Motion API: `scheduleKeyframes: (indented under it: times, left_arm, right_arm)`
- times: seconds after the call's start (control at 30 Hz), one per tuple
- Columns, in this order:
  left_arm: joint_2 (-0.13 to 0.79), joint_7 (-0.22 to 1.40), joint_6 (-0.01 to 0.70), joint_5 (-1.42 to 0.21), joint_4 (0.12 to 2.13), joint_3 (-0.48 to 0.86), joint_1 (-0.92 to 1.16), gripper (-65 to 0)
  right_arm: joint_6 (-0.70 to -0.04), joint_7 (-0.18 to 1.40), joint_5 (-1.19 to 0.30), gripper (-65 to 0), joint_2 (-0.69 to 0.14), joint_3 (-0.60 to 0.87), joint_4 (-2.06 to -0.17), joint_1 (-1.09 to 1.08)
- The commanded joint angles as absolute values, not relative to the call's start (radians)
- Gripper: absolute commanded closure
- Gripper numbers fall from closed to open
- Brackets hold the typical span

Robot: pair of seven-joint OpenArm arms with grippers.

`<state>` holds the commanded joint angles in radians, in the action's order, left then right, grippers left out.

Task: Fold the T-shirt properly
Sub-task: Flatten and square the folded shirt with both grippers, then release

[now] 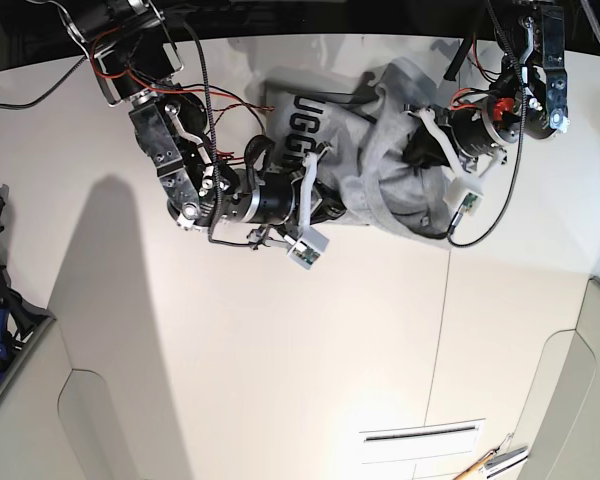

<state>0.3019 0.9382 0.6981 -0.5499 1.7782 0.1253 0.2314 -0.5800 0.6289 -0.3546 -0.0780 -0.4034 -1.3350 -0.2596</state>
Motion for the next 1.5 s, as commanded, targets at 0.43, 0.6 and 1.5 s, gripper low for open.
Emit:
scheduleKeyframes:
  times: [0.43, 0.6, 1.5]
  left_arm:
    - [0.336, 0.952, 0.698, -0.663, 2.001, 0.252, 0.258, -8.4]
    - [0.349, 1.048, 0.698, -0.830, 2.116, 0.302, 0.414, -8.4]
    - [0.347, 0.938, 0.698, -0.818, 1.664, 0.299, 0.292, -8.5]
  right_arm:
    - [-0.581, 0.633, -0.366, 0.0, -0.086, -0.283, -1.335, -0.257]
    - [-0.580, 0.631, -0.379, 0.0, -0.086, -0.284, -1.335, -0.258]
    - [-0.580, 0.633, -0.415, 0.0, -0.083, -0.284, -1.335, -0.231]
